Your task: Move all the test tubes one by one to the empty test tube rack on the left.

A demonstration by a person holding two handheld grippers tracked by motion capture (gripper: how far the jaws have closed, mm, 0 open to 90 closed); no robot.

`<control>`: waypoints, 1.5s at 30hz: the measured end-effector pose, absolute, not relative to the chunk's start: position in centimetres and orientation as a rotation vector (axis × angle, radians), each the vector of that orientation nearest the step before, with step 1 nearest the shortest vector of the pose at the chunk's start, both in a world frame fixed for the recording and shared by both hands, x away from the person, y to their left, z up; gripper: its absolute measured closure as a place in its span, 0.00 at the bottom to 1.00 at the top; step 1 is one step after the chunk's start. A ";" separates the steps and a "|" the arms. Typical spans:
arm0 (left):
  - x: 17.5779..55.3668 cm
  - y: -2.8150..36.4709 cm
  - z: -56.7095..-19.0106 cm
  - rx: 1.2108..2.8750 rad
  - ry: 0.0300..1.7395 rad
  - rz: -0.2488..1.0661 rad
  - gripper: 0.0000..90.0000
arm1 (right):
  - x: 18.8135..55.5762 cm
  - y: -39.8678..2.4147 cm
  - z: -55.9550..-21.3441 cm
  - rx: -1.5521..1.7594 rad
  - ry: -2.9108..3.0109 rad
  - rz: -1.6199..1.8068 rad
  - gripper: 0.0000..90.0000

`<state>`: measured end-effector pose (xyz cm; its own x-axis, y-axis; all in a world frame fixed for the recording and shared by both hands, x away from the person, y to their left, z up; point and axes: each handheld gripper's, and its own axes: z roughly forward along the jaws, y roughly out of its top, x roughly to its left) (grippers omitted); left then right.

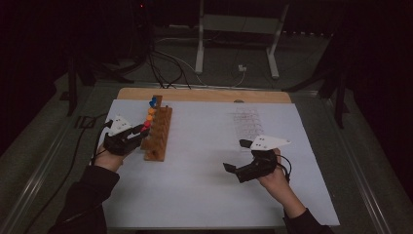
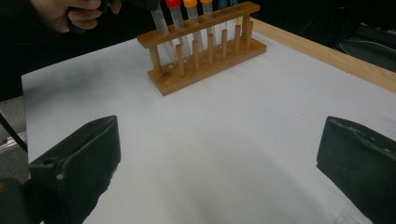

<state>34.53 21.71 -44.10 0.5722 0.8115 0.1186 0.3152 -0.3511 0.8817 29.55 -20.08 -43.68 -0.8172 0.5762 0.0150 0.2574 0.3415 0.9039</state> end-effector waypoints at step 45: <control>29.5 20.1 -43.5 1.979 0.757 0.444 0.02 | 29.4 -20.6 -43.8 0.764 2.281 1.473 0.00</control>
